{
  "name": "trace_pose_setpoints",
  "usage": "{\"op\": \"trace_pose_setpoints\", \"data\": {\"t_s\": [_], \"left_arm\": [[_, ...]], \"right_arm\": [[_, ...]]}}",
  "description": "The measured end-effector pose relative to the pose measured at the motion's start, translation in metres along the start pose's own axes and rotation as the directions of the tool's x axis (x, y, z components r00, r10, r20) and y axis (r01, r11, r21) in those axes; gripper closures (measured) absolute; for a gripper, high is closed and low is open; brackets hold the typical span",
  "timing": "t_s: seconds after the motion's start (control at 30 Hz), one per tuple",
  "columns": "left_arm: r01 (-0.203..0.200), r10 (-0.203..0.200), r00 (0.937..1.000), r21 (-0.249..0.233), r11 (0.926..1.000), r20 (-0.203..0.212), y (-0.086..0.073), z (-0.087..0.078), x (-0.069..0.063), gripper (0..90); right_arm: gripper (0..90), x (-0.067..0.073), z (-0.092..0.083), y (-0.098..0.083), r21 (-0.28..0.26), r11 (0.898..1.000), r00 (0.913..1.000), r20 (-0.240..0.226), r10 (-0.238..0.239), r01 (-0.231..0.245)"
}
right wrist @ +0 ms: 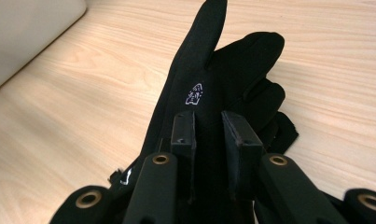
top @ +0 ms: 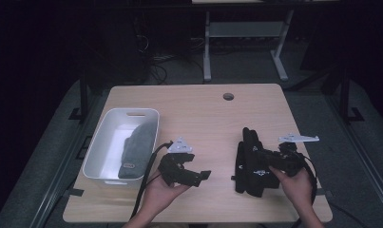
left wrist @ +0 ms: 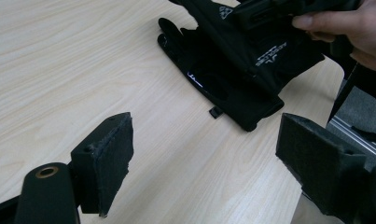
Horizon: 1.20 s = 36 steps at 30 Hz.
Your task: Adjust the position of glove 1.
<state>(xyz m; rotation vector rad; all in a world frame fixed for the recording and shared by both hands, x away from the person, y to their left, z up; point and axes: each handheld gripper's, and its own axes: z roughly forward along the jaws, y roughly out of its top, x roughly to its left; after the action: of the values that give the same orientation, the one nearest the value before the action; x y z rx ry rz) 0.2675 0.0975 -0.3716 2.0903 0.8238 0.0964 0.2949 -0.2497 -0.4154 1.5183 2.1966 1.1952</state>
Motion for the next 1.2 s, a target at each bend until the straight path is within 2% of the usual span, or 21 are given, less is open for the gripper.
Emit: {"op": "trace_pose_setpoints", "data": {"t_s": [0.13,0.2,0.37,0.47,0.57,0.77,0.87,0.97,1.07,1.17,1.2], "left_arm": [[-0.002,0.002,1.0000,0.005,1.0000,-0.002,-0.002,-0.001,0.002,18.6],[0.003,-0.003,1.0000,0.004,1.0000,-0.002,-0.002,-0.001,0.002,18.6],[0.003,-0.003,1.0000,0.011,0.9999,-0.003,-0.003,0.001,0.003,18.6],[-0.002,0.002,1.0000,0.020,0.9998,0.000,-0.003,0.003,0.003,18.6],[0.001,-0.001,1.0000,0.022,0.9998,0.003,-0.003,0.006,0.001,18.6],[-0.005,0.005,1.0000,0.034,0.9994,0.006,-0.004,0.011,-0.001,18.6],[-0.013,0.012,0.9999,0.044,0.9990,0.007,-0.003,0.012,-0.003,18.6],[-0.017,0.017,0.9998,0.048,0.9987,0.006,-0.003,0.013,-0.003,18.6],[-0.013,0.013,0.9999,0.045,0.9989,0.006,-0.003,0.014,-0.004,18.7],[-0.014,0.014,0.9999,0.047,0.9988,0.006,-0.003,0.015,-0.005,18.7],[-0.015,0.015,0.9999,0.047,0.9988,0.006,-0.003,0.015,-0.005,18.7]], "right_arm": [[72.9,0.001,0.010,-0.001,0.008,1.000,0.9998,-0.002,0.021,-0.021],[70.0,0.000,0.015,-0.002,0.039,0.999,0.9997,-0.002,0.024,-0.024],[51.7,-0.002,0.022,-0.008,0.080,0.997,1.0000,0.006,0.001,-0.001],[47.2,-0.006,0.017,-0.011,0.079,0.997,0.9999,0.005,-0.012,0.012],[47.3,-0.010,0.006,-0.015,0.083,0.996,0.9992,0.018,-0.037,0.035],[45.8,-0.015,-0.010,-0.029,0.102,0.990,0.9950,-0.016,-0.098,0.099],[46.1,-0.020,-0.014,-0.039,0.114,0.990,0.9964,-0.023,-0.081,0.083],[52.9,-0.026,-0.014,-0.047,0.120,0.991,0.9970,-0.061,-0.048,0.055],[68.0,-0.024,-0.012,-0.051,0.119,0.991,0.9955,-0.074,-0.059,0.068],[78.2,-0.023,-0.010,-0.052,0.123,0.990,0.9955,-0.077,-0.056,0.065],[87.7,-0.022,-0.010,-0.052,0.126,0.990,0.9963,-0.067,-0.055,0.063]]}}
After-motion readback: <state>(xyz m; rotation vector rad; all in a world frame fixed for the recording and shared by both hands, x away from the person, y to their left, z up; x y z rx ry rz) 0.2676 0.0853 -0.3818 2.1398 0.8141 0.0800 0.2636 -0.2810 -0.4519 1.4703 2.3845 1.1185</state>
